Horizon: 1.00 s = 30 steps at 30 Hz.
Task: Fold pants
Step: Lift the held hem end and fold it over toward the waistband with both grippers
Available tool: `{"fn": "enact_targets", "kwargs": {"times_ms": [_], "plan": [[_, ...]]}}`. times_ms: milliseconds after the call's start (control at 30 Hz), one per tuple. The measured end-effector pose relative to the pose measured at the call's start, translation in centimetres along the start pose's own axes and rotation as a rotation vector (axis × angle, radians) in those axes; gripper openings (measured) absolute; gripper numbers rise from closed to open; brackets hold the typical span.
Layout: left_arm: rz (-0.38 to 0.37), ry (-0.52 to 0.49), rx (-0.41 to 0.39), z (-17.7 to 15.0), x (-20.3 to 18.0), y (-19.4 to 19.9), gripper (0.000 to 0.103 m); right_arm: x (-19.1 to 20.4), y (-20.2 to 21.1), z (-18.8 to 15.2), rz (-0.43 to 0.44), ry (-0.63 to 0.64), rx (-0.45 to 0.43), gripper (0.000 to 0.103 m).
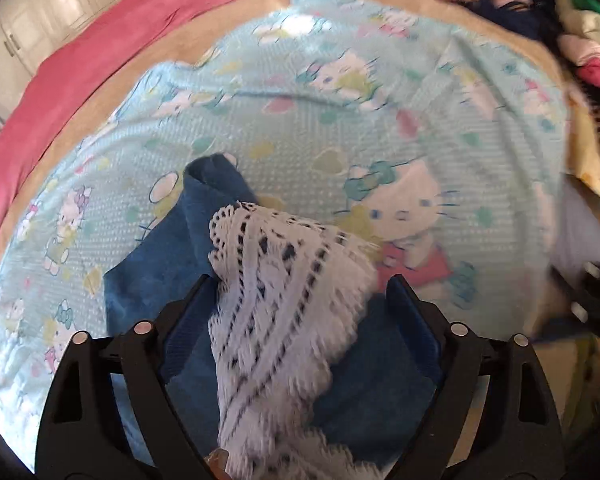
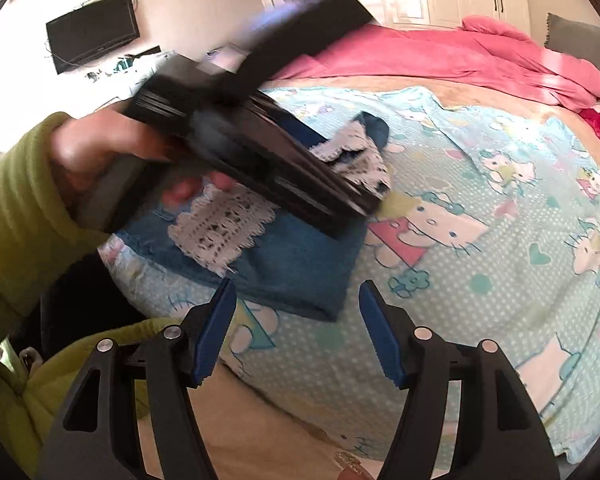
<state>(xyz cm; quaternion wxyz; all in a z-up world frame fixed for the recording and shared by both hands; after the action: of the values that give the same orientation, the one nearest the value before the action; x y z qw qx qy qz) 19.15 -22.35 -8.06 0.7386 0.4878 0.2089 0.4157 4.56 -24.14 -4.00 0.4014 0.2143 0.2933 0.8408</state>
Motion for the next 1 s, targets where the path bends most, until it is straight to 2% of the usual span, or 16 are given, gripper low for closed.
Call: {"fn": "enact_targets", "kwargs": {"times_ms": [33,67,200,300,433,533,600,667,800,933,1000], "plan": [[0.007,0.010,0.004,0.1,0.4,-0.5,0.058,0.2,-0.1,0.1,0.003,0.009,-0.003,0.063],[-0.019,0.050,0.010,0.3,1.2,-0.9,0.046,0.7,-0.4,0.4,0.008,0.021,-0.007,0.063],[-0.207,0.260,0.008,0.1,5.0,-0.4,0.026,2.9,-1.7,1.4,0.013,0.107,-0.017,0.063],[-0.312,0.387,-0.007,-0.7,7.8,0.7,0.025,5.2,-3.5,2.6,0.025,0.191,-0.012,0.063],[-0.386,0.495,-0.031,-2.0,10.6,1.4,0.025,8.4,-6.2,3.6,0.031,0.299,0.017,0.063],[-0.422,0.559,-0.028,-3.1,11.7,0.9,0.028,9.7,-7.5,3.8,-0.014,0.371,0.047,0.063],[-0.447,0.592,-0.029,-3.4,12.0,0.7,0.036,10.2,-8.3,3.7,-0.033,0.392,0.064,0.063],[-0.500,0.637,-0.040,-3.8,12.5,0.6,0.040,10.3,-8.7,3.5,-0.039,0.402,0.082,0.063],[-0.589,0.697,-0.074,-4.1,13.2,1.0,0.055,10.2,-9.7,3.1,-0.072,0.429,0.104,0.061],[-0.636,0.743,-0.097,-4.0,14.0,1.4,0.066,9.8,-10.2,3.5,-0.066,0.410,0.103,0.052],[-0.635,0.757,-0.101,-3.9,14.2,1.4,0.070,9.8,-10.3,3.6,-0.063,0.420,0.101,0.046]]}}
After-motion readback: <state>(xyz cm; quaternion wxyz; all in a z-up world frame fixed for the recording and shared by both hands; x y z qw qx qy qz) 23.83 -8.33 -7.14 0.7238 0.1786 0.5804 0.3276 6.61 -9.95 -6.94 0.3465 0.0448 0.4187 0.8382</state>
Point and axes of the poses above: each gripper's, at about its wrist camera, not at the fingertips, and y roughly against the way its jaws point, x to its left, z to its top, the point moved 5 cm from there along -y, roughly the way its jaws point, and after that the axes turned 7 degrees about y, right-handed, at the moved point
